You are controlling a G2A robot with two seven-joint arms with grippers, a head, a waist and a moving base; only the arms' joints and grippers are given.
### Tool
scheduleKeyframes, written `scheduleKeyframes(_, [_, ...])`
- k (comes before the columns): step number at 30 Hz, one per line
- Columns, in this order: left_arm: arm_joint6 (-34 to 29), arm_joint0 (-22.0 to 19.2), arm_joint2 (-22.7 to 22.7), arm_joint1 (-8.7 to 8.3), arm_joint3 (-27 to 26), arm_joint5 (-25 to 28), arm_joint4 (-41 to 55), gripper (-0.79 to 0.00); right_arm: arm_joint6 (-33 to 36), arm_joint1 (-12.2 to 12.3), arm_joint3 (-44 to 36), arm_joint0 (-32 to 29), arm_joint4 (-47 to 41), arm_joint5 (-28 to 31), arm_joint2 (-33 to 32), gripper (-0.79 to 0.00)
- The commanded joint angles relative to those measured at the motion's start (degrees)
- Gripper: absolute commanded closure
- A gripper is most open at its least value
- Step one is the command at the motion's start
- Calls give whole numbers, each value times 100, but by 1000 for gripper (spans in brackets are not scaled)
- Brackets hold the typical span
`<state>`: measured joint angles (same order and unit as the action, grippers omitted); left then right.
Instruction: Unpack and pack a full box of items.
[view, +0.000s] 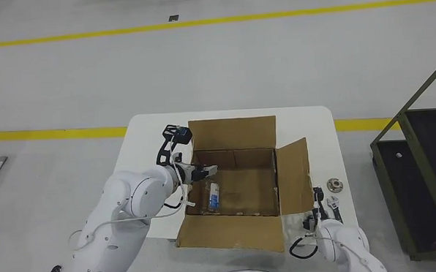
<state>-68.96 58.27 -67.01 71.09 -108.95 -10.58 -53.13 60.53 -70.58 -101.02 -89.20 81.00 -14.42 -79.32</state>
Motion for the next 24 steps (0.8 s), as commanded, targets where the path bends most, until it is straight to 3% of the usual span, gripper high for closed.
scheduleKeyframes(1, [0, 0, 0, 0, 0, 0, 0, -785, -9, -7, 50, 12, 10, 0, 22, -437])
scheduleKeyframes(8, [0, 0, 0, 0, 0, 0, 0, -785, -17, -33, 228, 86, 44, -24, 67, -385])
scheduleKeyframes(11, [0, 0, 0, 0, 0, 0, 0, -785, 5, -43, 261, 108, 41, -51, 58, -317])
scheduleKeyframes(15, [0, 0, 0, 0, 0, 0, 0, -785, 12, -51, 250, 125, 44, -78, 24, 0])
scheduleKeyframes(24, [0, 0, 0, 0, 0, 0, 0, -785, -72, -22, -607, -75, -533, -137, -744, 0])
